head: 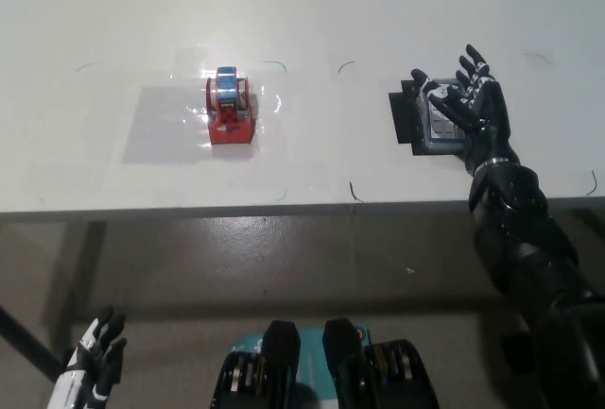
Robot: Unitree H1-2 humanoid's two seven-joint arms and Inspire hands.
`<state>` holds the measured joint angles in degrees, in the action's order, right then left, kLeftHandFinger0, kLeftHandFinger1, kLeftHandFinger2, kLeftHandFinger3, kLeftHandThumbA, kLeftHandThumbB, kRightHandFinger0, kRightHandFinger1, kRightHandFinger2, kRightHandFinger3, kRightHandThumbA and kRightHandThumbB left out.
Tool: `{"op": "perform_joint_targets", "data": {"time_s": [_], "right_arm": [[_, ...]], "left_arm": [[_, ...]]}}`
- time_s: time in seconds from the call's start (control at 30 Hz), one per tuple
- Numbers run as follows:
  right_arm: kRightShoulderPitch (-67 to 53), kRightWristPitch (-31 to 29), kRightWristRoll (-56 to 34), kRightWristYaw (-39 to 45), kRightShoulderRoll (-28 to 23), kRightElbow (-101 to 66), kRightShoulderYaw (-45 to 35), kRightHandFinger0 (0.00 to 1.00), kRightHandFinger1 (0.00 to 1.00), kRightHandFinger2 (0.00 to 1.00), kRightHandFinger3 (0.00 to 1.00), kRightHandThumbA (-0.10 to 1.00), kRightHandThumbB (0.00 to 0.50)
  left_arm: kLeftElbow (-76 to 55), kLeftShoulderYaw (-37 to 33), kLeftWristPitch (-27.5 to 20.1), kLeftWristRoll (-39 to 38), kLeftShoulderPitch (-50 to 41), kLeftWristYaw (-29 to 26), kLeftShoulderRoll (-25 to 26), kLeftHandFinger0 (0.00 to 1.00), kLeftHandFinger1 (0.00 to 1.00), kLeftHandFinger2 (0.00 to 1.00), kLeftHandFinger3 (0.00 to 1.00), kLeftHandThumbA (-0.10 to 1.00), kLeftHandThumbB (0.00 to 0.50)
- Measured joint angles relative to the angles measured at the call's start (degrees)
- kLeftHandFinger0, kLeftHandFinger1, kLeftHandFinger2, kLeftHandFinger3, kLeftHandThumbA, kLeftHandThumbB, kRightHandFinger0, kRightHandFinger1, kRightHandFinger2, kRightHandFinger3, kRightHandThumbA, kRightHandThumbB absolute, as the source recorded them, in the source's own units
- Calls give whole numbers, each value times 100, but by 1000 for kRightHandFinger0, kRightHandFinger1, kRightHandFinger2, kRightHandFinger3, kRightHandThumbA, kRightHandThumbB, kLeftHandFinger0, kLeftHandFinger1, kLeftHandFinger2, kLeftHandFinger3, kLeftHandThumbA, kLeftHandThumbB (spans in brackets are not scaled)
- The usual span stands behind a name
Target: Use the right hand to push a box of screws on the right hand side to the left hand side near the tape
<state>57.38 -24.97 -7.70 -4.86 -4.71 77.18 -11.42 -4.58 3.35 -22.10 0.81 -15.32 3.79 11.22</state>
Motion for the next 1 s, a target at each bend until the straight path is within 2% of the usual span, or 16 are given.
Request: {"op": "perform_joint_targets", "data": {"time_s": [0.1, 0.17, 0.4, 0.53, 0.87, 0.93, 1.0], "right_arm": [[-93, -1, 33, -50, 3, -166, 20, 1000, 1000, 1000, 1000, 1000, 206], [-170, -1, 71, -103, 4, -298, 52, 1000, 1000, 1000, 1000, 1000, 220], [-265, -1, 119, -174, -8, -512, 51, 1000, 1000, 1000, 1000, 1000, 270], [-270, 0, 130, -195, -11, -556, 49, 1000, 1000, 1000, 1000, 1000, 248], [-281, -1, 248, -354, -24, -842, 162, 1000, 1000, 1000, 1000, 1000, 260], [-281, -1, 261, -365, -42, -808, 167, 1000, 1000, 1000, 1000, 1000, 246], [-279, -1, 279, -367, -65, -716, 167, 1000, 1000, 1000, 1000, 1000, 275]], "left_arm": [[0, 0, -11, -16, -34, 8, 0, 1000, 1000, 973, 1000, 904, 84], [0, 1, -22, -16, -53, 8, 0, 1000, 1000, 965, 1000, 907, 96], [0, 0, -26, -15, -64, 9, 0, 993, 985, 954, 1000, 906, 74], [0, -3, -26, -18, -64, 15, 0, 1000, 998, 968, 1000, 907, 72], [0, -8, -27, -21, -65, 35, 0, 1000, 980, 940, 1000, 911, 79], [0, -9, -27, -21, -53, 38, 0, 1000, 982, 944, 1000, 919, 88], [0, -9, -27, -21, -40, 48, 0, 1000, 980, 943, 1000, 921, 77]]}}
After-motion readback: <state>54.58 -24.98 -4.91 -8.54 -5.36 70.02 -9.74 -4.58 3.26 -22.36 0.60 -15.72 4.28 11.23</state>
